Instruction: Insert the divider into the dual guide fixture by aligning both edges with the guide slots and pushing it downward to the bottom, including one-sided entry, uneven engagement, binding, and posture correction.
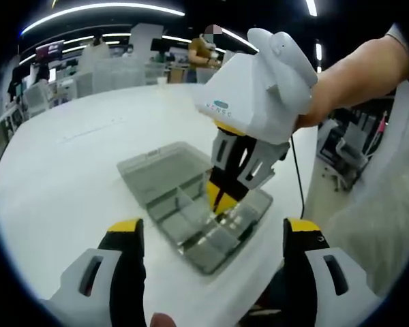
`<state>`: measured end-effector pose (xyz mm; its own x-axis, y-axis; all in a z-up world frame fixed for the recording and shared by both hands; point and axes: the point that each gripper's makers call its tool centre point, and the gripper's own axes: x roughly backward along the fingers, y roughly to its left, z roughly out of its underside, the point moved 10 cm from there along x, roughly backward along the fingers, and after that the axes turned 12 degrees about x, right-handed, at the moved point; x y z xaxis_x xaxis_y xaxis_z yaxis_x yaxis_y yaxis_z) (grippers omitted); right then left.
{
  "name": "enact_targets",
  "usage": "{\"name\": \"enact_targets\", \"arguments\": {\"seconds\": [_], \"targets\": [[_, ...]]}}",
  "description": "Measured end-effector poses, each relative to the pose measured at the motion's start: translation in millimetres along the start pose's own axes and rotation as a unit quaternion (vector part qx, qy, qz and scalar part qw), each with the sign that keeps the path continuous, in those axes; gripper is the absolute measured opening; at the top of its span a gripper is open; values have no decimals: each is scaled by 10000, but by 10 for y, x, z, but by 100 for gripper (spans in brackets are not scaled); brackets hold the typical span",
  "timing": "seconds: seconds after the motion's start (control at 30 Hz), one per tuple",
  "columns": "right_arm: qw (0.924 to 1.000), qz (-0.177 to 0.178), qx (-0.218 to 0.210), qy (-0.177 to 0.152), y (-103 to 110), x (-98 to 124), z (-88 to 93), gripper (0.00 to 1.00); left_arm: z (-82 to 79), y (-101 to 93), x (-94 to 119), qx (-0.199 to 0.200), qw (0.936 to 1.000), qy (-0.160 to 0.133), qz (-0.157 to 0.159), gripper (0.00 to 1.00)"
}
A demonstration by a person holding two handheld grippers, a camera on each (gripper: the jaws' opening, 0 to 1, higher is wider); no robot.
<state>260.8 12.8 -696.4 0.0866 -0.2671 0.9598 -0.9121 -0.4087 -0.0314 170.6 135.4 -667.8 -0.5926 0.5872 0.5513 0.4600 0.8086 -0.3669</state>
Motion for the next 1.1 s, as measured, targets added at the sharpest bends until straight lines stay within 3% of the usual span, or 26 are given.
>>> {"name": "enact_targets", "arguments": {"seconds": [1.1], "targets": [[9998, 54, 168, -38, 40, -43, -4, 0, -2, -9, 31, -86, 9999, 72, -22, 80]]}}
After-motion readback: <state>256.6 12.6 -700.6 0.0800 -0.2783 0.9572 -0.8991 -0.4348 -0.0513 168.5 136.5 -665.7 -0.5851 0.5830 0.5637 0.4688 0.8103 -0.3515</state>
